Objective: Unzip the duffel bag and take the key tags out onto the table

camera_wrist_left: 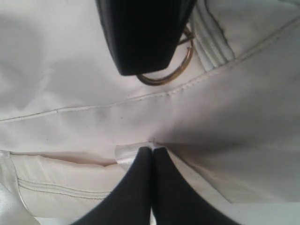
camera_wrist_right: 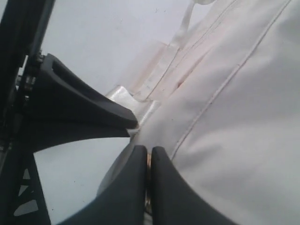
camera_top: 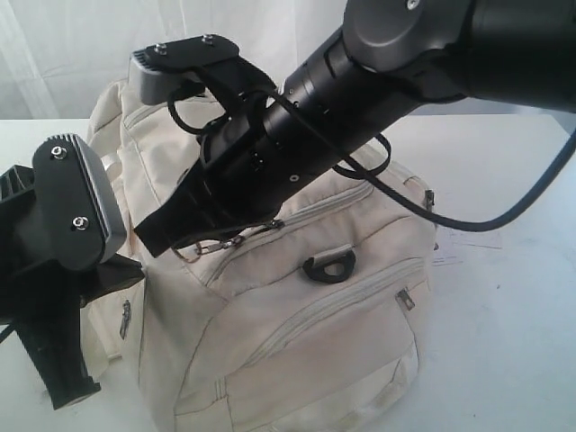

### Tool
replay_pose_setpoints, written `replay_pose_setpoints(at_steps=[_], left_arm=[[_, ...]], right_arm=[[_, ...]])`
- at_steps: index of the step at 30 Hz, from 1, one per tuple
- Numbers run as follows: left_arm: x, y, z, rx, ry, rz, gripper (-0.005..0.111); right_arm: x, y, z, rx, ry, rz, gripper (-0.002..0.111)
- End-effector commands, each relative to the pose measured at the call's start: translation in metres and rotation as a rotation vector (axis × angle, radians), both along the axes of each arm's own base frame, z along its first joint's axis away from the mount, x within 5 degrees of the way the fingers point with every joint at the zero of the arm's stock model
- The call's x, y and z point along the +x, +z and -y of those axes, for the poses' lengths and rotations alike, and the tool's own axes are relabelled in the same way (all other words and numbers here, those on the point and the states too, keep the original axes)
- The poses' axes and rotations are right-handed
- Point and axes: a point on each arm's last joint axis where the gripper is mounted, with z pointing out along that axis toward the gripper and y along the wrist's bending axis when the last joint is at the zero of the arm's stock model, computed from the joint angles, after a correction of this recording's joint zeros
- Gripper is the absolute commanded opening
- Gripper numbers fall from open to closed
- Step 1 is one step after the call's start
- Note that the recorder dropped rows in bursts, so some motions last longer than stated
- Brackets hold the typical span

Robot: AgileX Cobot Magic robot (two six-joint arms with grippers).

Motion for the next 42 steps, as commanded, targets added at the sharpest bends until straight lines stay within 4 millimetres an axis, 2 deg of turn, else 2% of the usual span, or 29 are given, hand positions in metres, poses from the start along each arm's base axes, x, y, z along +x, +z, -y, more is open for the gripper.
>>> replay_pose_setpoints(at_steps=[1,8,13,15,17,21,23,26,29,32,35,42], left_arm=[[-0.002,0.007,0.002,-0.049,-0.008,0.025,0.0],[-0.002,0.007,0.002,-0.049,-0.008,0.025,0.0],[-0.002,0.007,0.002,-0.049,-0.008,0.025,0.0],[-0.002,0.007,0.002,-0.049,-0.008,0.025,0.0],[-0.002,0.007,0.002,-0.049,-0.008,0.025,0.0],[-0.002,0.007,0.002,-0.051,-0.009,0.026,0.0],[-0.002,0.007,0.002,-0.052,-0.009,0.028,0.0],[-0.002,0.007,0.002,-0.052,-0.009,0.028,0.0],[-0.002,0.007,0.002,-0.052,-0.009,0.028,0.0],[-0.002,0.007,0.002,-0.054,-0.009,0.029,0.0],[-0.002,0.007,0.002,-0.054,-0.009,0.029,0.0],[-0.002,0.007,0.002,-0.054,-0.009,0.029,0.0]], right_arm=[[-0.008,0.006,-0.005,0.029,0.019,0.001,0.0],[-0.022,0.002,-0.015,0.022,0.068,-0.006,0.0],[-0.021,0.001,-0.014,0.005,0.076,0.018,0.002],[-0.02,0.0,-0.013,-0.014,0.075,0.034,0.01],[-0.019,-0.001,-0.011,-0.031,0.077,0.04,0.025],[-0.016,-0.001,-0.008,-0.063,0.057,0.071,0.067],[-0.016,0.001,-0.005,-0.073,0.062,0.098,0.074],[-0.013,0.014,0.002,-0.088,0.049,0.189,0.072],[-0.006,0.033,0.013,-0.123,-0.039,0.293,0.067],[0.006,0.041,0.028,-0.231,-0.123,0.375,0.065],[0.013,0.031,0.034,-0.311,-0.118,0.34,0.062],[0.022,0.004,0.019,-0.365,-0.088,0.289,0.061]])
